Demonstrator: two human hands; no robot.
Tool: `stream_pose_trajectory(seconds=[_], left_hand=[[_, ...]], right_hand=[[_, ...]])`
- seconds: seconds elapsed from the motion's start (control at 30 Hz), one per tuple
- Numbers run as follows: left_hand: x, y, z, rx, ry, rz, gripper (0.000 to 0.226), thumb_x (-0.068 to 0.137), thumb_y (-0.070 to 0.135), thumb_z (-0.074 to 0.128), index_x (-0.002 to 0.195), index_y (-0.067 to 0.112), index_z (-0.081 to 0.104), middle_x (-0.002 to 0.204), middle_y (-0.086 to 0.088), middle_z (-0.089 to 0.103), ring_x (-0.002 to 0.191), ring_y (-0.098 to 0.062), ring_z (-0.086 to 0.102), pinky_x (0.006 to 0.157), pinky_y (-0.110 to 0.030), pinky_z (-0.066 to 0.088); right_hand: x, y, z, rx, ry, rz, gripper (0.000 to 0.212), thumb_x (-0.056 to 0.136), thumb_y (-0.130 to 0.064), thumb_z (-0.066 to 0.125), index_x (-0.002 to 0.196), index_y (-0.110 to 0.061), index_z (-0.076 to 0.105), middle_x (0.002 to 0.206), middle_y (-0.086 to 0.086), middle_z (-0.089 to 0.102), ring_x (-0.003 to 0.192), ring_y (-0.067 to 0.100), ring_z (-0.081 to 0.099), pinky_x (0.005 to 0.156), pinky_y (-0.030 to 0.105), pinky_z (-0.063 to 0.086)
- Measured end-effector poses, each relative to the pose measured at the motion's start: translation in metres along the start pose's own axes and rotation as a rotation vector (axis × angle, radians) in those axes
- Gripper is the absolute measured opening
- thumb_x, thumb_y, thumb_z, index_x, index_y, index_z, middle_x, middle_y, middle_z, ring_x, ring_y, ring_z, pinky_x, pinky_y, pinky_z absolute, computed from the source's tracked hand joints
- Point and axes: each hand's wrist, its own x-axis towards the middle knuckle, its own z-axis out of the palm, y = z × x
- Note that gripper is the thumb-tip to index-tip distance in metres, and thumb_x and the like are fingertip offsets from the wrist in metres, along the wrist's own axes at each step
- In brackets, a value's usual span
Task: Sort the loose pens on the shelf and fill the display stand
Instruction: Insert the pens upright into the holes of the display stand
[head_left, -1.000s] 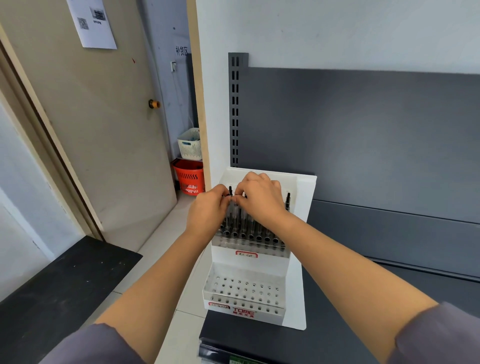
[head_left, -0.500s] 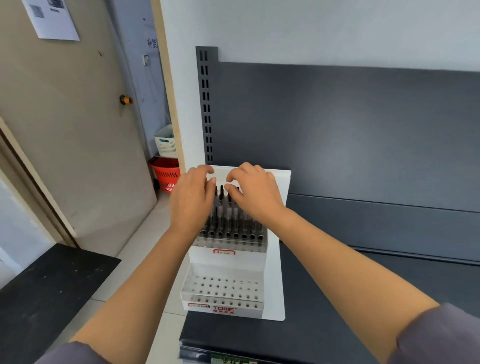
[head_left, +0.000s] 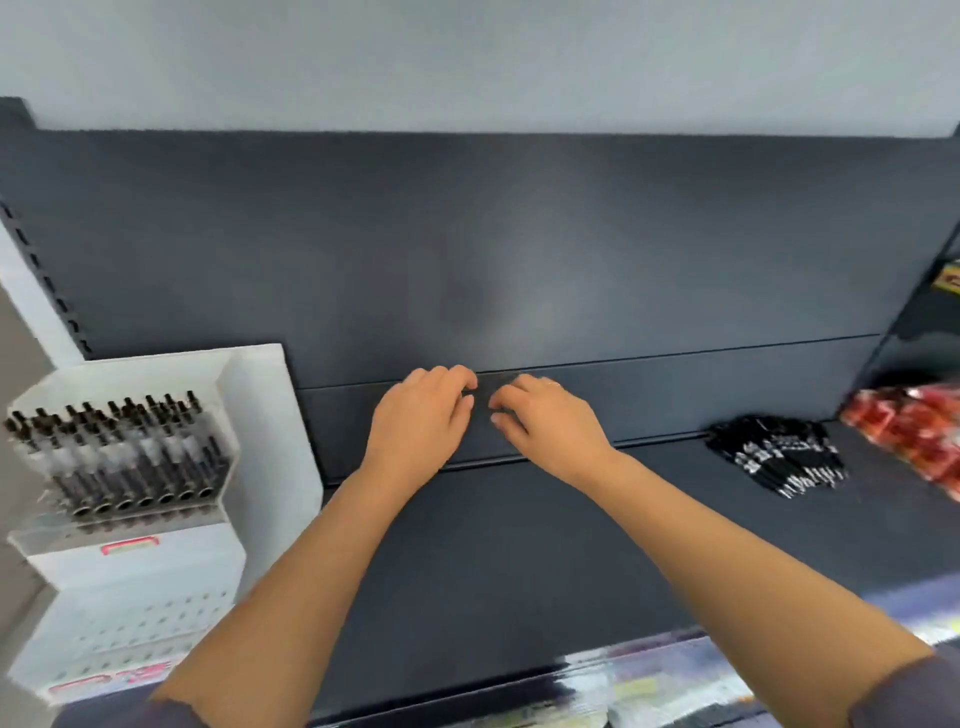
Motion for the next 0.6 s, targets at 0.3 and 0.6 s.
stream_pose_trajectory(seconds=[0.3, 0.6], left_hand=[[0.051, 0.187, 0.111, -0.14, -0.213, 0.182, 0.02, 0.096, 0.028, 0.041, 0.111, 0.024, 0.054, 0.096, 0.006, 0.061, 0.092, -0.017, 0.052, 0.074, -0.033, 0.045], [0.106, 0.267, 0.231, -0.205, -0.451, 0.274, 0.021, 0.097, 0.027, 0.04, 0.106, 0.025, 0.059, 0.094, 0.009, 0.056, 0.094, -0.015, 0.052, 0.069, -0.029, 0.039]], right_hand=[[-0.106, 0.189, -0.062, 0.022, -0.071, 0.346, 0.022, 0.096, -0.032, 0.046, 0.111, -0.022, 0.059, 0.108, -0.002, 0.059, 0.103, 0.024, 0.054, 0.078, 0.035, 0.048], [-0.148, 0.32, -0.068, 0.028, -0.223, 0.612, 0.029, 0.095, -0.028, 0.044, 0.119, -0.021, 0.059, 0.116, 0.0, 0.061, 0.107, 0.022, 0.057, 0.082, 0.037, 0.048]])
